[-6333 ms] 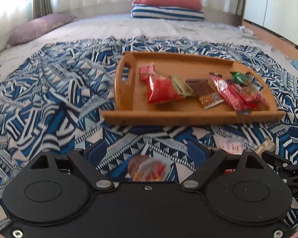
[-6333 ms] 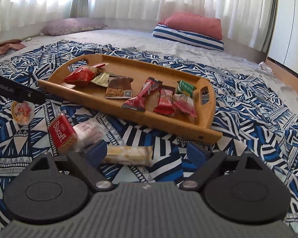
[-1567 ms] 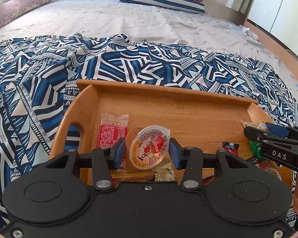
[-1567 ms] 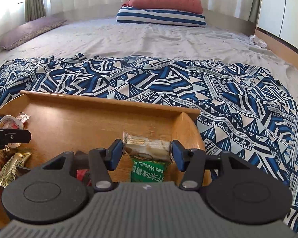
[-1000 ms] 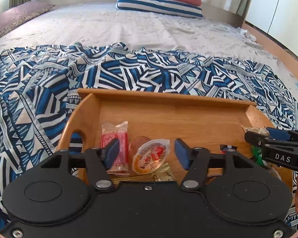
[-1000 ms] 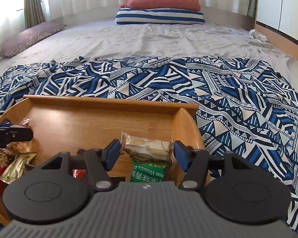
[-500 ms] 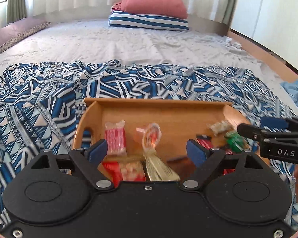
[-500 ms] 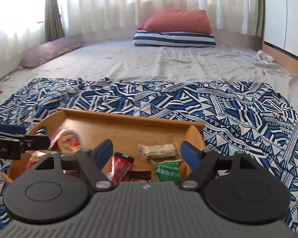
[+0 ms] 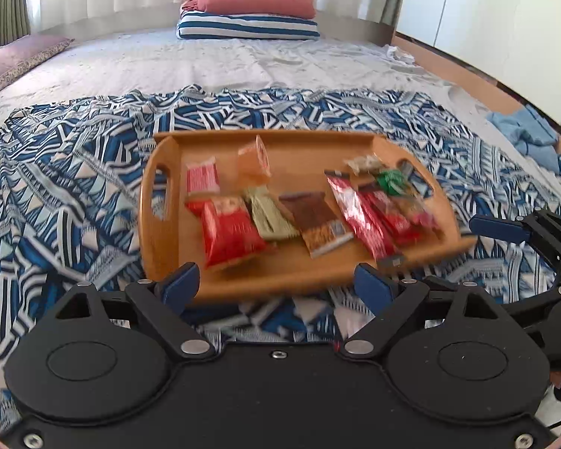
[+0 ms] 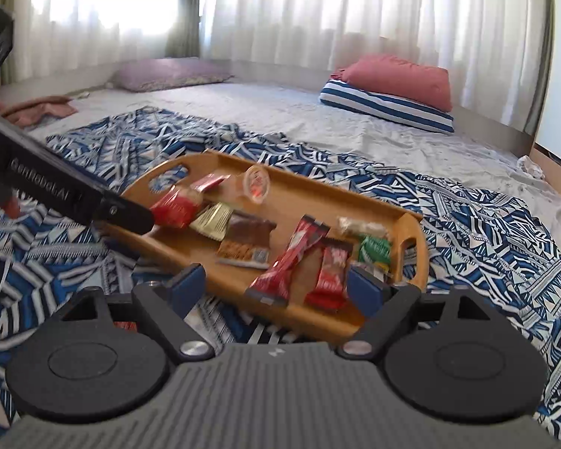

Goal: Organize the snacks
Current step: 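Withdraw both tools from the tray toward the Biscoff packet, then grasp the red Biscoff packet with the left tool while the right tool grasps the clear packet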

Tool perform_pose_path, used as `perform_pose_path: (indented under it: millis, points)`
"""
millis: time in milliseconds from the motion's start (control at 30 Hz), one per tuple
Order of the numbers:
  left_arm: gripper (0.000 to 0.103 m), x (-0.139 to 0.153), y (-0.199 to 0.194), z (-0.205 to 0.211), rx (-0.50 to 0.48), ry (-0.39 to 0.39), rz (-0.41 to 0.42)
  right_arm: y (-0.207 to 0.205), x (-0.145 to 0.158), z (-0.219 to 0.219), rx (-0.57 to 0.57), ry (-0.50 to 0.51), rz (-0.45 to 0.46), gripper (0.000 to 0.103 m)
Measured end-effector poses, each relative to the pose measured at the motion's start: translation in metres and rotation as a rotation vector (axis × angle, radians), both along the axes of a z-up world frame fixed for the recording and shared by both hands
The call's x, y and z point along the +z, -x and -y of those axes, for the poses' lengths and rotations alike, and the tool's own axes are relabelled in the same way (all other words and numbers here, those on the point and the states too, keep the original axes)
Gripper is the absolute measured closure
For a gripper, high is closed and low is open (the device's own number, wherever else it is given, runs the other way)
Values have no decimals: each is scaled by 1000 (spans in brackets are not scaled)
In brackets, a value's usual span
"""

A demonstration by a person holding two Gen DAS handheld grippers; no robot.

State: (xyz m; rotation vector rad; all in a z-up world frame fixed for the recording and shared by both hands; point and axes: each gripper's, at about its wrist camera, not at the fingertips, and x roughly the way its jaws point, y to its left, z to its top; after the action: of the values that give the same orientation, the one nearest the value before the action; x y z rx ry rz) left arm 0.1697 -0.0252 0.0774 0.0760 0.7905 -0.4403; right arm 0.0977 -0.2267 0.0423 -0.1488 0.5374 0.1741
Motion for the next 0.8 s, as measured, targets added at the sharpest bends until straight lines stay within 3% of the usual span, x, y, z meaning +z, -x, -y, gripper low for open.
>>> perform_pose_path:
  millis: [233,367,567,667,733,767,800]
  points:
    - [12,-17,32,5,-59,-8,-10,30,-22,4,-1,18,-28,11]
    - [11,-31,45,17,-116,-50,-15,38,-27,11,-7,4,-41,11]
    - [11,-50,52,37,-177,-103,-42,41,-35,12,1,27,-54,11]
    - [11,-55,52,41,-191,-94,-55,41,-39,10,1,41,-60,11]
    - [19,-57,51,42,-200,-71,-69,41,-41,11,1,47,-63,11]
    - [30,-58,50,41,-203,-59,-85,41,-42,11,1,44,-69,11]
    - [31,-59,49,41,-200,-55,-99,41,-42,12,0,39,-73,11]
